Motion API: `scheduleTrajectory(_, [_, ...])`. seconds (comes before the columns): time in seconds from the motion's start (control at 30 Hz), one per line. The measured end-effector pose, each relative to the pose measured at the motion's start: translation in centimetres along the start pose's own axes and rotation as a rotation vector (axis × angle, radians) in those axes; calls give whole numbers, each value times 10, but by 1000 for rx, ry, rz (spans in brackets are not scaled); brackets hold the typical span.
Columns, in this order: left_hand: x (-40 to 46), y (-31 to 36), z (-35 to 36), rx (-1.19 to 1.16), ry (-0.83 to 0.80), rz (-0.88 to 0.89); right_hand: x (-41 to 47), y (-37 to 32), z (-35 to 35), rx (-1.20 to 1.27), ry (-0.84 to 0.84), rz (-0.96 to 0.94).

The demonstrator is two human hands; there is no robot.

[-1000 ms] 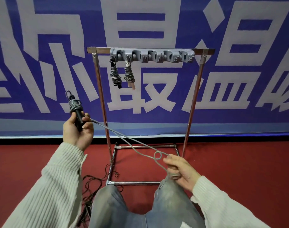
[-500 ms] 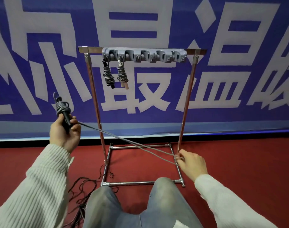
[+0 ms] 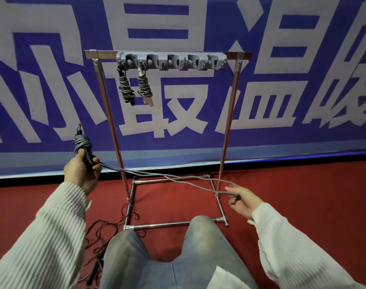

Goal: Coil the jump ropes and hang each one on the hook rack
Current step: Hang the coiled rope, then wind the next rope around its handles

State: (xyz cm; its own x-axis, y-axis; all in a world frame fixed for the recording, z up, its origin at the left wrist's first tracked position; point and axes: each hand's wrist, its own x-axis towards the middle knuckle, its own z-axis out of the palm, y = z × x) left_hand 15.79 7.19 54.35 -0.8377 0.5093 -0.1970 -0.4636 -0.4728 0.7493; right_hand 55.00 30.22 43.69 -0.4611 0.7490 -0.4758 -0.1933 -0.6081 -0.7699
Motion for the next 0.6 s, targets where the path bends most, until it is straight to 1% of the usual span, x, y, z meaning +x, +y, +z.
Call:
scheduleTrajectory(0.07, [-2, -5, 0, 57, 4, 1, 5, -5, -1, 13, 13, 53])
scheduleTrajectory(0.13, [-4, -9, 0, 126, -6, 8, 10, -10, -6, -41, 28, 109])
scheduleTrajectory(0.17, [-6, -11, 0, 148, -18, 9, 12, -10, -7, -19, 33, 118])
scheduleTrajectory(0.2, [-7, -12, 0, 160, -30, 8, 17, -10, -7, 28, 52, 98])
scheduleTrajectory(0.23, [-9, -13, 0, 169, -43, 3, 22, -9, -7, 52, 109, 26])
scheduleTrajectory(0.27, [-12, -15, 1, 177, -54, -7, 24, -9, -6, 17, 205, -81])
scheduleTrajectory(0.3, [-15, -17, 3, 182, -66, -20, 25, -9, -3, -83, 303, -181])
scheduleTrajectory(0.33, [-18, -19, 5, 190, -78, -29, 24, -9, -1, -213, 367, -238])
scheduleTrajectory(0.4, [-27, -23, 12, 238, -114, -35, 25, -9, 7, -440, 404, -239])
scheduleTrajectory(0.43, [-34, -26, 16, 274, -141, -35, 23, -9, 12, -604, 399, -203])
scheduleTrajectory(0.5, [-45, -34, 27, 357, -200, -39, 15, -10, 28, -1046, 397, -99])
scheduleTrajectory(0.53, [-51, -39, 31, 406, -237, -45, 9, -9, 40, -1202, 384, -116])
scheduleTrajectory(0.57, [-56, -45, 36, 452, -283, -57, 3, -6, 55, -1250, 330, -218])
scheduleTrajectory(0.6, [-61, -50, 40, 485, -336, -76, -5, -3, 71, -1212, 214, -343])
